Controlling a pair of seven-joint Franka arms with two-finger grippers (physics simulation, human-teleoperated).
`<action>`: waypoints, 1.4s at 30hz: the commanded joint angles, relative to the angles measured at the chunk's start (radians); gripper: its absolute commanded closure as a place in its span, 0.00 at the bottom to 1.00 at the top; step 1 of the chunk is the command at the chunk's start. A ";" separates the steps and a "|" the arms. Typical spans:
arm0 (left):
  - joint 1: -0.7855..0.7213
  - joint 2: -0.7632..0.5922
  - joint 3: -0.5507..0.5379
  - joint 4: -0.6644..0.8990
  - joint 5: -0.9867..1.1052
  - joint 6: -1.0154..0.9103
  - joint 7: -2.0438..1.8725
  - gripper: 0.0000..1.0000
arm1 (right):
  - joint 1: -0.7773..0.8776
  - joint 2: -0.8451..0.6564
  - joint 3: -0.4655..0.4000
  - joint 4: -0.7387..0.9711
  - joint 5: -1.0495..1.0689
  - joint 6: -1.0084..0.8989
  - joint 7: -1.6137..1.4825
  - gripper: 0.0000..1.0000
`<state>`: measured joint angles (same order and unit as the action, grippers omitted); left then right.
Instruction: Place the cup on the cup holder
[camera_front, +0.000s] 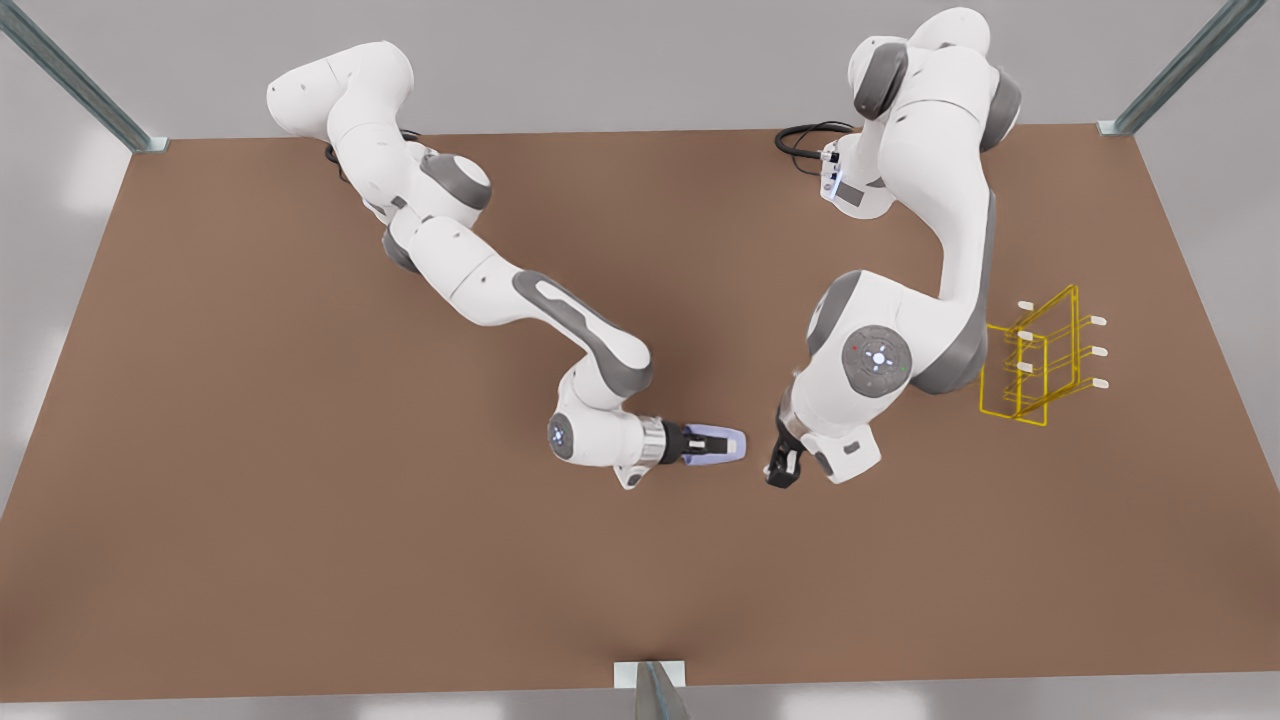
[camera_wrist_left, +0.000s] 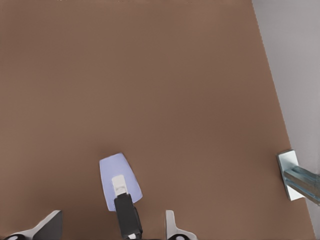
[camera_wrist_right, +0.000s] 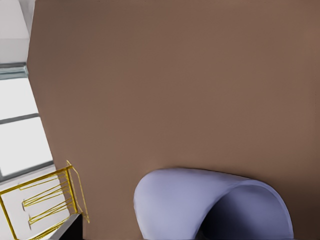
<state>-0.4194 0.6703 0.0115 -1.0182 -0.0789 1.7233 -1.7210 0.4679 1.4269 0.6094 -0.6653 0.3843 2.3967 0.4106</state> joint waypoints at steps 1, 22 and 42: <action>-0.007 -0.006 0.051 0.001 0.001 0.041 -0.911 0.00 | -0.023 -0.002 0.001 -0.016 -0.013 -0.002 -0.021 0.00; -0.160 0.157 0.038 -0.039 0.013 0.211 -0.804 0.00 | -0.569 -1.255 -0.476 -0.824 -0.509 -0.780 -0.374 0.00; -0.213 0.212 0.038 -0.206 0.214 0.263 -0.513 0.00 | -0.589 -1.200 -0.465 -0.642 -0.436 -0.872 -0.339 0.00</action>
<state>-0.6298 0.8836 0.0498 -1.2188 0.1213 1.9725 -2.3481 -0.1299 0.2084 0.1424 -1.3453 -0.0524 1.5402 0.1294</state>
